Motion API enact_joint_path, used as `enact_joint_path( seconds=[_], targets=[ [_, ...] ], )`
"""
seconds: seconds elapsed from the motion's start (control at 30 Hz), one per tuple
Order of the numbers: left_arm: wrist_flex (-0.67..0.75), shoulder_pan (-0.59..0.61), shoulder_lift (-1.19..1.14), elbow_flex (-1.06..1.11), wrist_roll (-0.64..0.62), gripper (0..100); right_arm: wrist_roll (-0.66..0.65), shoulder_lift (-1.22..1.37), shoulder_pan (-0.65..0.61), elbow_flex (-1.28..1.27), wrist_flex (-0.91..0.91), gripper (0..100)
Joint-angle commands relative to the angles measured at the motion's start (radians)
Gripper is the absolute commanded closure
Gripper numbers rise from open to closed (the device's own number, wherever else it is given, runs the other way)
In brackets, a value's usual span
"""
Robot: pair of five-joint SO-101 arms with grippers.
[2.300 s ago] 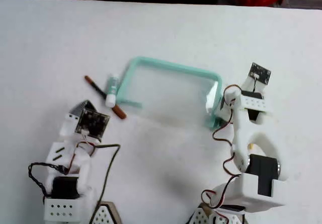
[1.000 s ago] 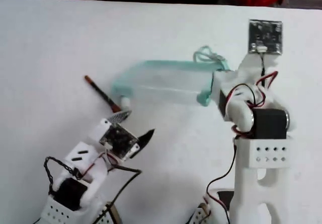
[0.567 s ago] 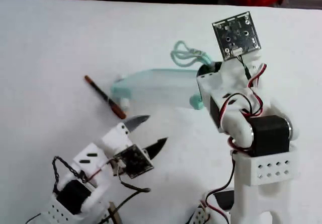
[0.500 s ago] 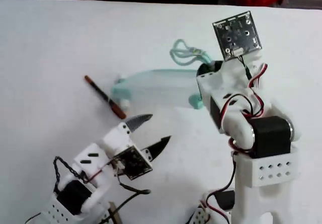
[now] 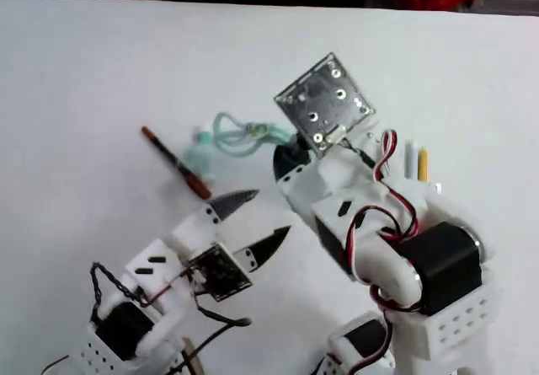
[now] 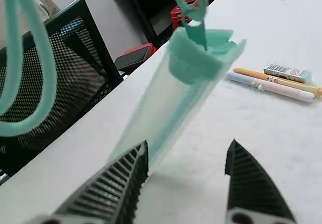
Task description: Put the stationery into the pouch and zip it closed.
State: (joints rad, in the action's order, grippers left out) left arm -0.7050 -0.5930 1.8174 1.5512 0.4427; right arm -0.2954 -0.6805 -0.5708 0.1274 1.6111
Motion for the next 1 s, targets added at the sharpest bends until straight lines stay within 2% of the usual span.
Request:
enact_joint_path(
  seconds=[0.0,0.13,0.23,0.43,0.53,0.87,0.97],
  targets=[
    [0.026,0.047,0.008,-0.046,-0.118,74,-0.068,-0.022,-0.024,0.043,0.035,97.7],
    [0.026,0.071,0.01,-0.049,-0.161,74,-0.114,-0.024,-0.025,0.044,0.056,97.7],
    [0.018,0.03,0.01,-0.049,-0.149,74,-0.115,-0.024,-0.03,0.055,0.062,97.7],
    [0.025,-0.093,0.01,-0.043,0.084,74,-0.104,-0.024,-0.119,0.064,0.077,97.7],
    [0.028,-0.136,0.008,-0.044,0.14,74,-0.055,-0.025,-0.127,0.064,0.081,97.7],
    [0.146,-0.147,0.008,0.021,0.141,75,-0.052,-0.025,-0.142,0.064,0.082,97.7],
    [0.149,-0.05,0.01,0.025,0.138,75,-0.052,-0.025,-0.088,0.06,0.087,97.7]
  ],
)
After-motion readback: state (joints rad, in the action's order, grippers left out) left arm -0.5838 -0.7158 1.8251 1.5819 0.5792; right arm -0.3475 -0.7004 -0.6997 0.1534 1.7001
